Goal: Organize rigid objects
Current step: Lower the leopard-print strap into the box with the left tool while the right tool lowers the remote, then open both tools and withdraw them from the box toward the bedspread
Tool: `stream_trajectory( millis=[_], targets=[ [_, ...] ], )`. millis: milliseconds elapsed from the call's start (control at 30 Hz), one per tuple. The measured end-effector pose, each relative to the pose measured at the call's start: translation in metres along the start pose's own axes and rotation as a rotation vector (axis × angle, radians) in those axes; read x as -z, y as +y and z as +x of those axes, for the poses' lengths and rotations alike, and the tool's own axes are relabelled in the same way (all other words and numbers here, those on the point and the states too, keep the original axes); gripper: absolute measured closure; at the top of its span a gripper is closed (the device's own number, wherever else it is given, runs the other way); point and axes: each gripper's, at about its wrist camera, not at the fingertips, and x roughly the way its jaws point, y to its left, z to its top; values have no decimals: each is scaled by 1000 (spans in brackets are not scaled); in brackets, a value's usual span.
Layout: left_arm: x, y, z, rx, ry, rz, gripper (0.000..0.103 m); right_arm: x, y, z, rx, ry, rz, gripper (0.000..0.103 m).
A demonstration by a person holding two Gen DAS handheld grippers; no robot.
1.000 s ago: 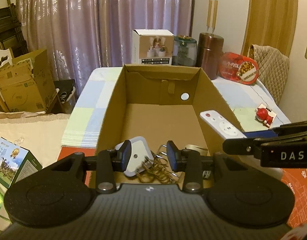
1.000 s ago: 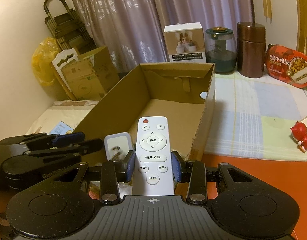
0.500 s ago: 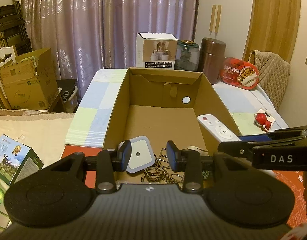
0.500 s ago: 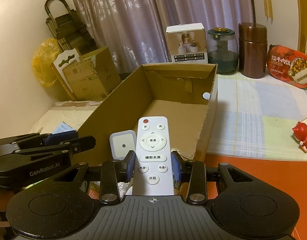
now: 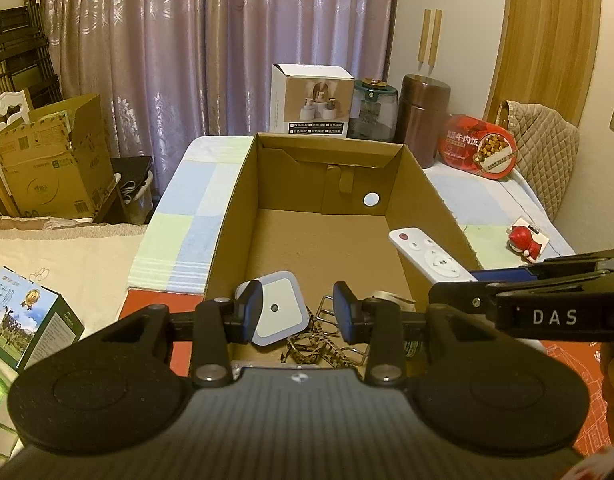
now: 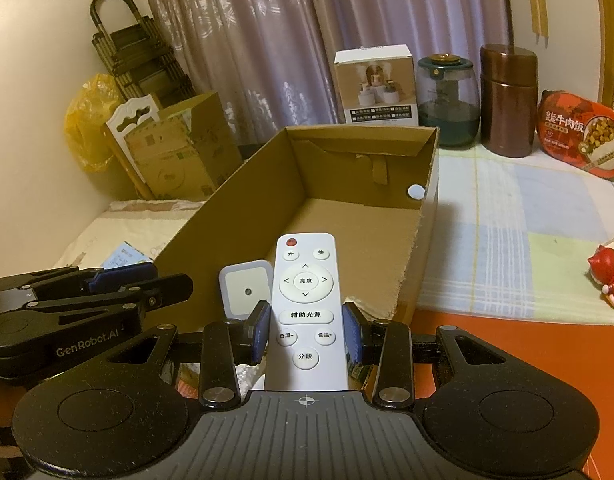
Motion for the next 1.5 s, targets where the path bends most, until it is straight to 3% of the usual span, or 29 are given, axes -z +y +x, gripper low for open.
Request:
stream_trajectory(
  millis=[433,500,567,600,1500],
  targets=[
    [-1,0,1,-2,-3,0,70,0,-10,2,-15,-33,64,67],
    [-2,1,0,-2,-6,-1,70,-1,-13,-2,-25,-47,89,63],
    [-2,1,-2,0,-8,-3,70,-2,-16,-7,-24,-65,106,48],
    [-2,1,-3,1,-10,-5,70,-2,-17,-10,-19,-71,108,47],
    [4,-80,-92,114,-51,-11,68,31,-48,-152,98,-173,202,41]
  ],
)
